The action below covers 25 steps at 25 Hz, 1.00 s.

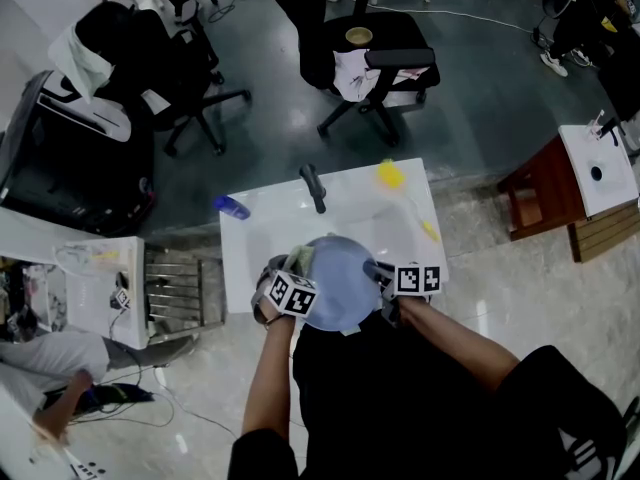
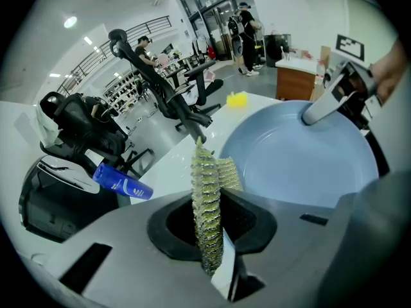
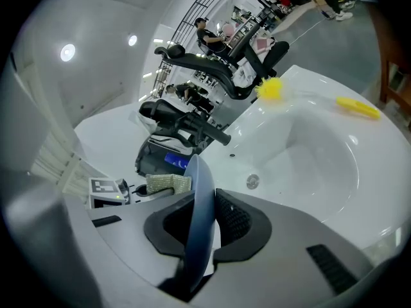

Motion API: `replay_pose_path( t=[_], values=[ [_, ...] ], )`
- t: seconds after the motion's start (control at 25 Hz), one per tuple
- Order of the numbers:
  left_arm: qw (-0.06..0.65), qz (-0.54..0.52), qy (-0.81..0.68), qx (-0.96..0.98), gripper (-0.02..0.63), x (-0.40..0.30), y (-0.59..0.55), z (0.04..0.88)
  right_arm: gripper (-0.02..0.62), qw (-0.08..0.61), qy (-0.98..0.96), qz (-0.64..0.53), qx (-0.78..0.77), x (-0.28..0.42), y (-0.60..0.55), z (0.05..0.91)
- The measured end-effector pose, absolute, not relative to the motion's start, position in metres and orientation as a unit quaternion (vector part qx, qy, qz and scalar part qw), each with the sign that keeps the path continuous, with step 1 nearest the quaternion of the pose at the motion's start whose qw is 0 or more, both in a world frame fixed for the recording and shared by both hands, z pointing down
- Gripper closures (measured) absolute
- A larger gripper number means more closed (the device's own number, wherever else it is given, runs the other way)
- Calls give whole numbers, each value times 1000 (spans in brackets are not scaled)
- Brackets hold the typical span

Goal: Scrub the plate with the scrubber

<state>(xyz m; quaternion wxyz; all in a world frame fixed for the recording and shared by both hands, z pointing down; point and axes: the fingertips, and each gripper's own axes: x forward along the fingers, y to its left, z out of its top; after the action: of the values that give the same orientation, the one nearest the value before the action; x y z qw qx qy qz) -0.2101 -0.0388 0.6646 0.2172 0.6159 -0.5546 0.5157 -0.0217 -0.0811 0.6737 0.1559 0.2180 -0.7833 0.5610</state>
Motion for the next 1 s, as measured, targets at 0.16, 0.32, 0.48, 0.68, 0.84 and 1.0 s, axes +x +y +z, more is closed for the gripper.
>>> replay_pose_path(
  t=[0.16, 0.32, 0.48, 0.68, 0.84, 1.0],
  values=[
    [217, 519, -552, 615, 545, -211, -40, 665, 552, 152, -780, 566, 220, -21, -85, 676],
    [203, 531, -552, 609, 545, -214, -41, 666, 554, 145, -782, 562, 228, -22, -91, 676],
    [209, 531, -550, 609, 545, -215, -42, 666, 554, 139, -782, 560, 235, -21, -96, 673],
    [209, 531, -548, 611, 545, -214, -41, 665, 554, 133, -783, 557, 243, -20, -100, 673],
    [204, 538, -544, 610, 545, -211, -41, 667, 554, 131, -778, 560, 252, -15, -105, 676],
    [205, 539, -543, 611, 545, -208, -41, 667, 554, 129, -775, 561, 260, -11, -108, 677]
  ],
)
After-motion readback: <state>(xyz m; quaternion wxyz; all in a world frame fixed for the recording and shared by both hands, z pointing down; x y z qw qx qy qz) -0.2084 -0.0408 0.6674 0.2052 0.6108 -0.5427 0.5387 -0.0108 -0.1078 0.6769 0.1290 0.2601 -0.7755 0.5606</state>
